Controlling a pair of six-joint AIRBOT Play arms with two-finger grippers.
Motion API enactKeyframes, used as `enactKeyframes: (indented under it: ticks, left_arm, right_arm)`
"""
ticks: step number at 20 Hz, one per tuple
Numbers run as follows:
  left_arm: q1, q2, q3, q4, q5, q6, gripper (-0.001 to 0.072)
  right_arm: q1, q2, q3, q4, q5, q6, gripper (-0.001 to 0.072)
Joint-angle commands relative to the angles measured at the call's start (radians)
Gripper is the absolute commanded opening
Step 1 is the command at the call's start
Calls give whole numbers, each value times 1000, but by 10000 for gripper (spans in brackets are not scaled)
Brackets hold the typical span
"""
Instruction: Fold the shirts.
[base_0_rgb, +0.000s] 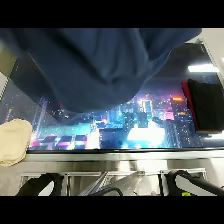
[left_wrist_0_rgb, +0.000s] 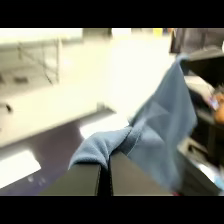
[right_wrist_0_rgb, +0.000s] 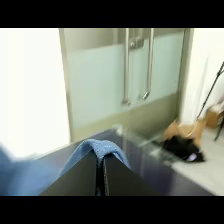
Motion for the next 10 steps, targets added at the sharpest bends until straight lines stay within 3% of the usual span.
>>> enactKeyframes:
  ticks: [1,6,10]
  left_arm:
    - [3,79,-214,98,110,13,16]
    - [3,-154,-504,105,148,42,16]
    - [3,-455,-592,103,296,112,19]
  right_arm:
    - [-4,-26,-31,-34,-16,9,17]
    - [17,-207,-367,-34,-17,3,18]
    - [67,-480,-536,-39,-71,-71,19]
